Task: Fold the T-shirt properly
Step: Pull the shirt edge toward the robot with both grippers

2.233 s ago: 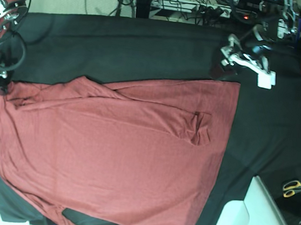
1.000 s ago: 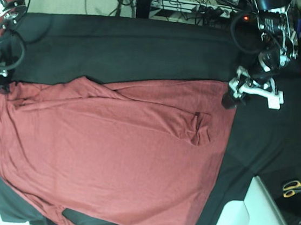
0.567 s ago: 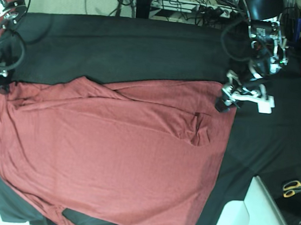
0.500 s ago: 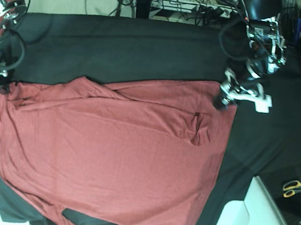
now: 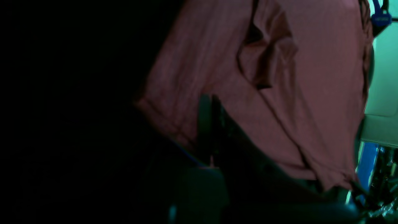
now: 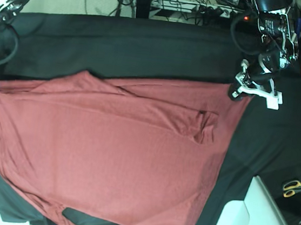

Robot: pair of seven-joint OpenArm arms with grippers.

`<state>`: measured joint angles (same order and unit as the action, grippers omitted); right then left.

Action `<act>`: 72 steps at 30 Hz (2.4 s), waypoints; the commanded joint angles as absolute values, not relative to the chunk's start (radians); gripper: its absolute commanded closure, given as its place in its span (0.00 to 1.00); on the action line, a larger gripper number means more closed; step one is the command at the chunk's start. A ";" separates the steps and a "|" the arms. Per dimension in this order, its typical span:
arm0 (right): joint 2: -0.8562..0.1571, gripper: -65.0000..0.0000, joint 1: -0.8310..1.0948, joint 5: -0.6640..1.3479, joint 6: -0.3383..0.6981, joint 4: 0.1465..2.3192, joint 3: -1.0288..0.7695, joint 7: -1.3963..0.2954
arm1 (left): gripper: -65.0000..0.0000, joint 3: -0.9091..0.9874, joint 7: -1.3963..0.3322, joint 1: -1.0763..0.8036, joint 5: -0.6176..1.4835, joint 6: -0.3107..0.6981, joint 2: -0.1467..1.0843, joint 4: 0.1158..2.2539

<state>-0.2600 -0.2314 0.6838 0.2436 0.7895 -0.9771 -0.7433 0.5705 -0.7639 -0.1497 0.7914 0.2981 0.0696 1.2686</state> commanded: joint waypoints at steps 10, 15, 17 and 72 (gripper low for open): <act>-0.219 1.00 -0.120 0.705 0.246 1.032 -0.986 -0.812 | 1.00 0.578 -0.811 -0.217 0.805 0.302 0.079 1.426; -0.216 1.00 -0.087 0.705 0.246 1.078 -0.986 -0.866 | 1.00 0.579 -0.812 -0.275 0.805 0.302 0.082 1.477; -0.217 1.00 -0.071 0.705 0.246 1.078 -0.987 -0.868 | 1.00 0.579 -0.812 -0.300 0.805 0.302 0.082 1.497; -0.179 1.00 0.094 0.696 -0.015 1.234 -0.972 -1.007 | 1.00 0.659 -0.923 -0.486 0.806 0.200 0.085 1.744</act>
<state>-0.1547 0.0948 0.6872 -0.0261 1.2125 -0.9699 -1.0199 0.6514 -0.9352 -0.4797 0.7933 0.2050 0.0746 1.7302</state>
